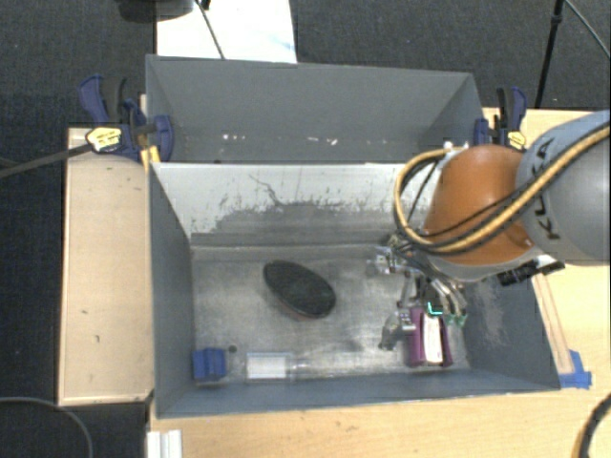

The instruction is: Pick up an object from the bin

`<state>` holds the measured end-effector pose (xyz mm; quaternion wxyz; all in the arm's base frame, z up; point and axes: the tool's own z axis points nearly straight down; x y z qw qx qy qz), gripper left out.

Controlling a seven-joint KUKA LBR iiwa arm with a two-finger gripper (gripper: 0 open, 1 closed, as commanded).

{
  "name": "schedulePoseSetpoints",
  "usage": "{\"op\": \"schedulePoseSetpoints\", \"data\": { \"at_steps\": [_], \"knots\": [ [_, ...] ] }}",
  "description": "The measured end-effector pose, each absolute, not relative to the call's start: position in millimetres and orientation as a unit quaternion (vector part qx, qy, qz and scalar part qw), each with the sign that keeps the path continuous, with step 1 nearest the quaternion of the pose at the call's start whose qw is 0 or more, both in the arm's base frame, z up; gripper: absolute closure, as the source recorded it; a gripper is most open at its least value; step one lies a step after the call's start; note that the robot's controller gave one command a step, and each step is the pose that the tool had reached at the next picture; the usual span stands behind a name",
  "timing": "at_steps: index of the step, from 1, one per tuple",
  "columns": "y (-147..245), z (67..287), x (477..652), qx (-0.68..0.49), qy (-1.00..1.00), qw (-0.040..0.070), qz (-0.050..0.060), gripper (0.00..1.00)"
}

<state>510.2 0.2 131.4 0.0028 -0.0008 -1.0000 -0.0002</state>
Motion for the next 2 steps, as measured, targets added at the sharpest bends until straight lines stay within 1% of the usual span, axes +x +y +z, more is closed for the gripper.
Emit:
{"op": "schedulePoseSetpoints", "data": {
  "at_steps": [1,2],
  "knots": [
    [78,125,520.8,0.019,-1.000,-0.002,-0.002,0.00],
    [99,70,553.4,-0.043,-0.999,-0.002,-0.001,0.00]
  ]
}}
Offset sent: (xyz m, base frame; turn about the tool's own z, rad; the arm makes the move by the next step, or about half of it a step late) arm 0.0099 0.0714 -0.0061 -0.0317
